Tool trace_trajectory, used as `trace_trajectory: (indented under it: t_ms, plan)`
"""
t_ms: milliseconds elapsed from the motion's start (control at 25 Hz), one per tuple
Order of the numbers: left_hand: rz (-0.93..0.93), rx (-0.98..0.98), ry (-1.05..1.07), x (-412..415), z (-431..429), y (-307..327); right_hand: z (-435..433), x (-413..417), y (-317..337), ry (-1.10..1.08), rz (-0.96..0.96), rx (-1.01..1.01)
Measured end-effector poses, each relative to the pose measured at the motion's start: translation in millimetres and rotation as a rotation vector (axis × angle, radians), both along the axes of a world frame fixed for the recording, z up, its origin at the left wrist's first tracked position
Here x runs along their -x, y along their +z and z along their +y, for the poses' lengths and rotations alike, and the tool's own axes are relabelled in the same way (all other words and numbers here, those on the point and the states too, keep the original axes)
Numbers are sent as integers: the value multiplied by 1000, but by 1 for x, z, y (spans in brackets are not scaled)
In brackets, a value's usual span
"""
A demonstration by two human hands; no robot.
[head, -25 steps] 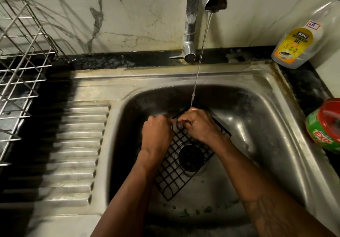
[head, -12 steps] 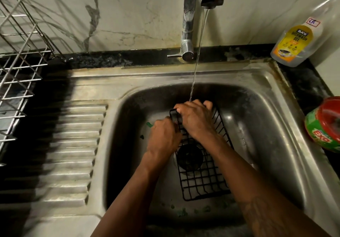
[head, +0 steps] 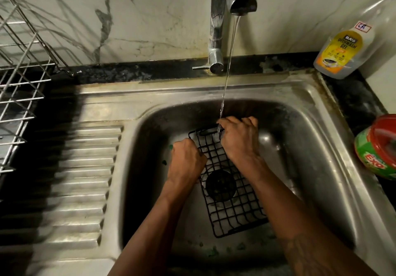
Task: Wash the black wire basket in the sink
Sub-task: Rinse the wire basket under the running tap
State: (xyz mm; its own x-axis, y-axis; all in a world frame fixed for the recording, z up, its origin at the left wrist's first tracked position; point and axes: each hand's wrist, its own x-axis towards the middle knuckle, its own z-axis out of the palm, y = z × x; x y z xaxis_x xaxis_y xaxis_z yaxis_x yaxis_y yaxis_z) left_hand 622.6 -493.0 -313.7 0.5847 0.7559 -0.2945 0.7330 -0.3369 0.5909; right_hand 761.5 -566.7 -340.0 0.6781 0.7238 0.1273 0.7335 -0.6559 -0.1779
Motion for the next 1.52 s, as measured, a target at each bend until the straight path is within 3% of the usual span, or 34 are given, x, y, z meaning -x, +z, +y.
trace_trajectory:
  t_ms: [440,720,920,1080,1160,1320,1440,1520]
  plan:
    - [27,-36,-35,1,10,-7,-1,12,11,-49,-47,72]
    - [-76,-198,-186,1,2,1,25,31,-1,334,154,-115]
    - [14,-63,-63,0,4,-5,-8,-4,9,182,162,-82]
    - [28,-79,-74,0,6,-2,-15,-12,9,67,217,-80]
    - [34,-139,-138,-2,4,0,-6,-1,6,97,187,-114]
    - [-58,-258,-263,-2,0,2,25,35,9,399,280,-123]
    - [-9,-218,-198,-1,2,0,11,23,19,320,180,-114]
    - [33,-147,-136,-1,4,-3,-15,-4,18,186,224,-85]
